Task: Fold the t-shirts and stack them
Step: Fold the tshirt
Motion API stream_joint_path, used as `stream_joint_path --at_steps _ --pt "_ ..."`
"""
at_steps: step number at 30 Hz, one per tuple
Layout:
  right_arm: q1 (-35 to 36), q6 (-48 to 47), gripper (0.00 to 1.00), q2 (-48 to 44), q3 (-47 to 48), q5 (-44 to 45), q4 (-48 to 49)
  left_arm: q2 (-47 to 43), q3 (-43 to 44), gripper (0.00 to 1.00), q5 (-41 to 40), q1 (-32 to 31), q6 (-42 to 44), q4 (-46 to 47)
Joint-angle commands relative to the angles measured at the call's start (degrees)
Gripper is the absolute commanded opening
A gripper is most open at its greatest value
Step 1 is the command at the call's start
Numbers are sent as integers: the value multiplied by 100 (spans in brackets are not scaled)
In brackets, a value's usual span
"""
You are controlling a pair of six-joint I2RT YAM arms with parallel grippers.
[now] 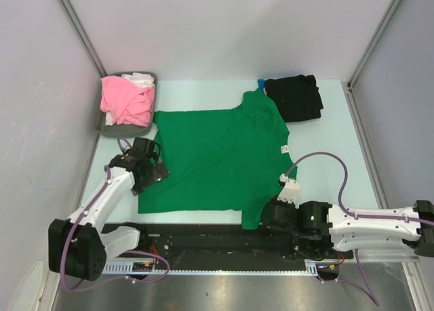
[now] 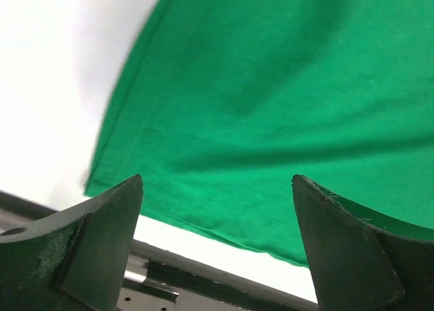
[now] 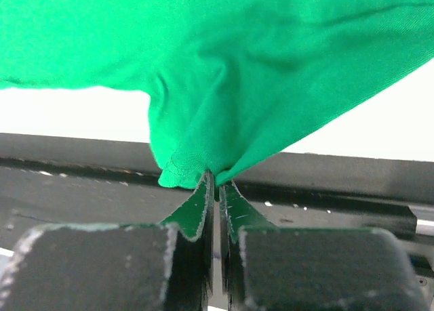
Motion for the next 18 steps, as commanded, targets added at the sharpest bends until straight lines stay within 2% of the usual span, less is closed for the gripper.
stream_joint_path --at_steps 1,4,5,8,11,14,16,18 --pt "-320 -650 0 -189 529 770 -239 207 324 93 -557 281 -270 -697" --pt "-601 -1141 0 -373 573 683 85 514 833 86 -470 992 131 -1067" --pt "-672 -1256 0 -417 573 647 260 628 1182 83 -478 1064 317 -1189" --pt "-865 -1626 0 -488 573 568 498 998 1467 75 -364 1091 881 -1716" --pt "-1006 -1933 0 -515 573 428 770 1025 1327 72 -521 1100 1039 -1972" --pt "-1173 -2171 0 -497 565 252 1060 1095 916 69 -285 1091 1075 -2086" --pt "-1296 -2320 0 -471 556 51 1237 1087 695 64 136 1074 1004 -2096" --pt "-1340 -2426 0 -418 503 -64 1448 938 457 64 86 1047 769 -2096"
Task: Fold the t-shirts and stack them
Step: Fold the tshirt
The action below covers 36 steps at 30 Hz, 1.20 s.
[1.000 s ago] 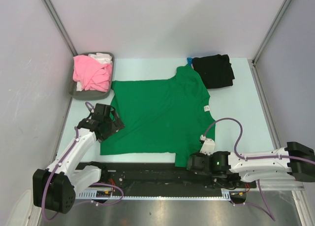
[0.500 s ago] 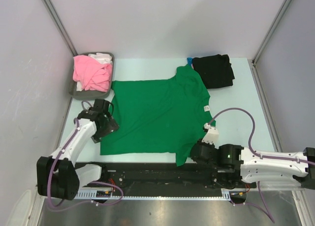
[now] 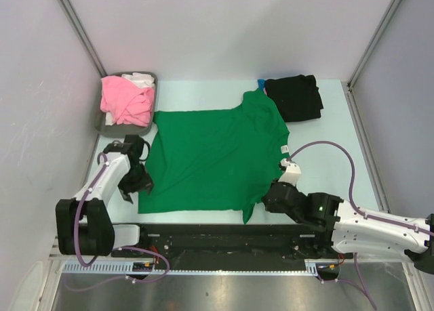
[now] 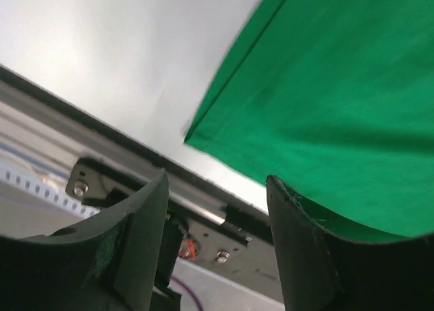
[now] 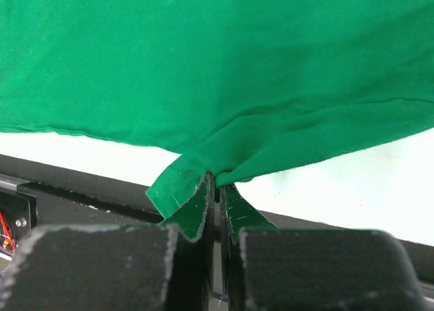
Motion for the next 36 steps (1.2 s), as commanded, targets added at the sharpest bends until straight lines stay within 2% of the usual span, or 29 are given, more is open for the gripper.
stream_joint_path --at_steps 1,10,17,26,32,36 --pt "-140 -472 0 28 79 -272 674 -192 -402 64 188 -37 -218 -349" --pt "-518 -701 0 -121 -378 -975 1255 -518 -807 65 196 -72 -1282 -165" --pt "-694 -807 0 -455 -554 -1116 1246 -193 -947 64 38 -63 -2046 274" --pt "-1247 -1009 0 -666 -782 -1670 1264 -298 -1509 63 188 95 -2328 898" --pt "-1327 -991 0 -745 -888 -1767 1255 -466 -1563 62 3 104 -2539 803" --pt "-1344 -939 0 -807 -949 -1776 1264 -317 -1554 63 -102 402 -2522 837"
